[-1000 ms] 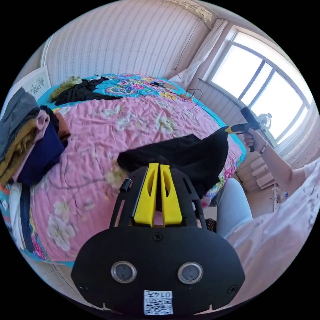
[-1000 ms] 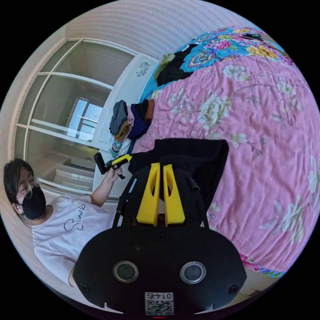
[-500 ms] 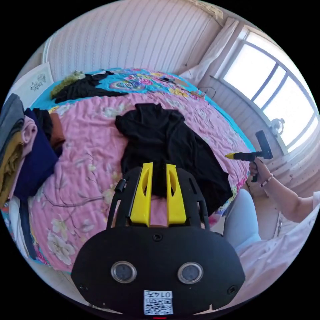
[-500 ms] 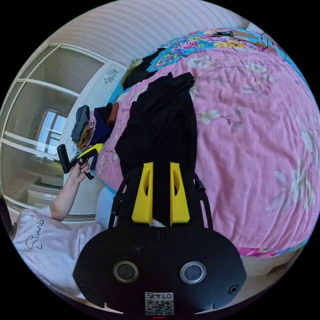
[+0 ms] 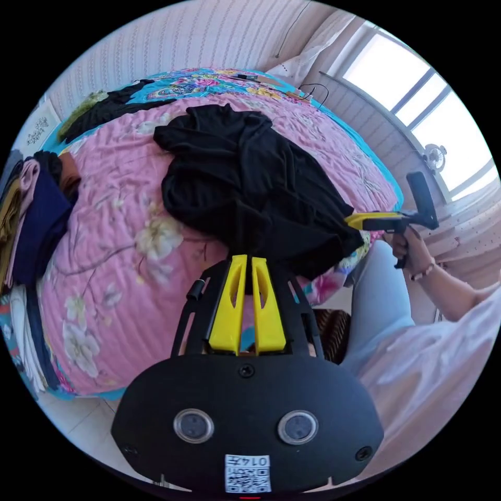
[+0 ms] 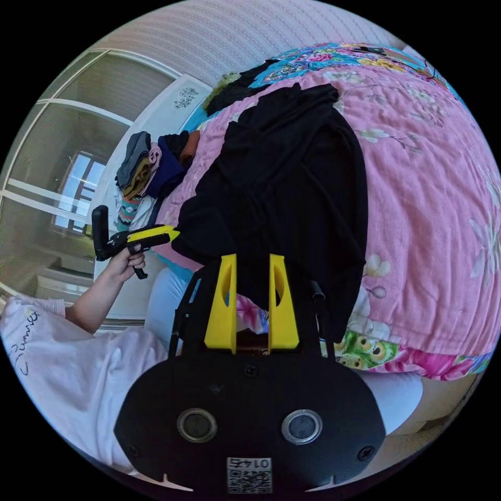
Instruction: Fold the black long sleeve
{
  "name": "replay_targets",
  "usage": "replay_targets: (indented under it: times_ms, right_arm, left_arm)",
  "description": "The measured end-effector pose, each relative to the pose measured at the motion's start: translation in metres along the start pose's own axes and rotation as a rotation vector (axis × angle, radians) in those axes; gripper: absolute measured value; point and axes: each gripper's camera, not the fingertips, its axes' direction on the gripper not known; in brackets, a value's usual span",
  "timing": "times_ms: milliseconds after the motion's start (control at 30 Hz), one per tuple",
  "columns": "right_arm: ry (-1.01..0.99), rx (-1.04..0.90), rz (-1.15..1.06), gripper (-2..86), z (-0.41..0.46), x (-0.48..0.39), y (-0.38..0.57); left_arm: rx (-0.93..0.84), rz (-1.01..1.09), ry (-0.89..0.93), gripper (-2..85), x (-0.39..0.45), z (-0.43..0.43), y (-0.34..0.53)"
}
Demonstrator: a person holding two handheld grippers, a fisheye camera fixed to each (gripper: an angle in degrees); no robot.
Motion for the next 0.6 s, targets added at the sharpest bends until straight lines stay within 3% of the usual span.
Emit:
replay_targets:
  times_ms: [233,467,533,600]
  right_arm:
    - [0.011,-0.221,-0.054,8.3,0.056,-0.027,0.007]
    - [0.198,0.039,-0.032,12.5,0.013,-0.044,-0.019]
    - [0.202,0.021,-0.006,12.5,0.021,-0.039,-0.034]
    - [0.141,-0.069,0.051,6.4,0.032,-0.024,-0.048]
  left_arm:
    - [-0.21,-0.139,-0.163,-0.9,-0.026,0.008,0.118]
    - [0.065,-0.041,-0.112,2.1,-0.017,-0.036,0.089]
    - [0.106,0.016,-0.076,4.1,-0.006,-0.034,0.063]
    - [0.139,0.112,-0.031,5.4,0.018,-0.028,0.033]
